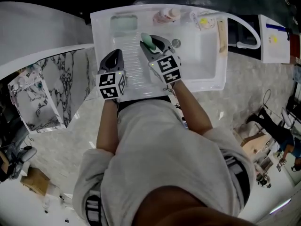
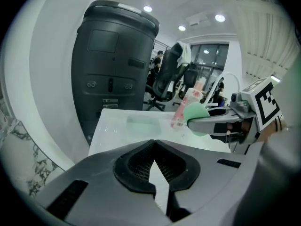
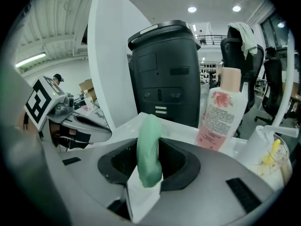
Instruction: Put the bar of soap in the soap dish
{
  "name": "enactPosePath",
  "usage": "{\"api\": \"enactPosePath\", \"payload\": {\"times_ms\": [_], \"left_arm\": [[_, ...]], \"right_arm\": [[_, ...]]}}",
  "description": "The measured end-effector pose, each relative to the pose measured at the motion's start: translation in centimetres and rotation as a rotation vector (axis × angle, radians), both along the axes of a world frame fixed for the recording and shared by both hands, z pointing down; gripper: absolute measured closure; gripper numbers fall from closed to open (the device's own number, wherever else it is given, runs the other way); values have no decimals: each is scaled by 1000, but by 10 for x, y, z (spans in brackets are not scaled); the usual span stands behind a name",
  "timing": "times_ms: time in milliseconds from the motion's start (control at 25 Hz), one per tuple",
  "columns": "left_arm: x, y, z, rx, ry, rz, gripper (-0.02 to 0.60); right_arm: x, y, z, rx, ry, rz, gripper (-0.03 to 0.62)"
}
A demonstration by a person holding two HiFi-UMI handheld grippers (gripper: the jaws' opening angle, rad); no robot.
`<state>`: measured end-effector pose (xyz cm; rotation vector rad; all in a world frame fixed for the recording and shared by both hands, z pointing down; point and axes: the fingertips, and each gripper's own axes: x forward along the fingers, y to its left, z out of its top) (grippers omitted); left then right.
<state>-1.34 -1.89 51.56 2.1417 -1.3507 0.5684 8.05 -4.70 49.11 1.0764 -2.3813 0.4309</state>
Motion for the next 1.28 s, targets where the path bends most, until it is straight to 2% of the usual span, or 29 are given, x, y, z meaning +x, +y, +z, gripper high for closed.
{"api": "enactPosePath", "payload": {"times_ms": [280,600,960,1280], "left_arm": [[-9,-17,16,-50,29,13,563],[-15,-29,21,-67,58,15,563],[-40,-33,26,-79,69,-25,563],[-59,-37,19,-56,80,-71,563]], "right_arm": [[-19,-29,14,-12,71,-30,477],[-42,-49,25,-2,174,-116,477],[-69,-62,36,41,358,-239,476],[-86,-70,48,90,520,-360,476]]}}
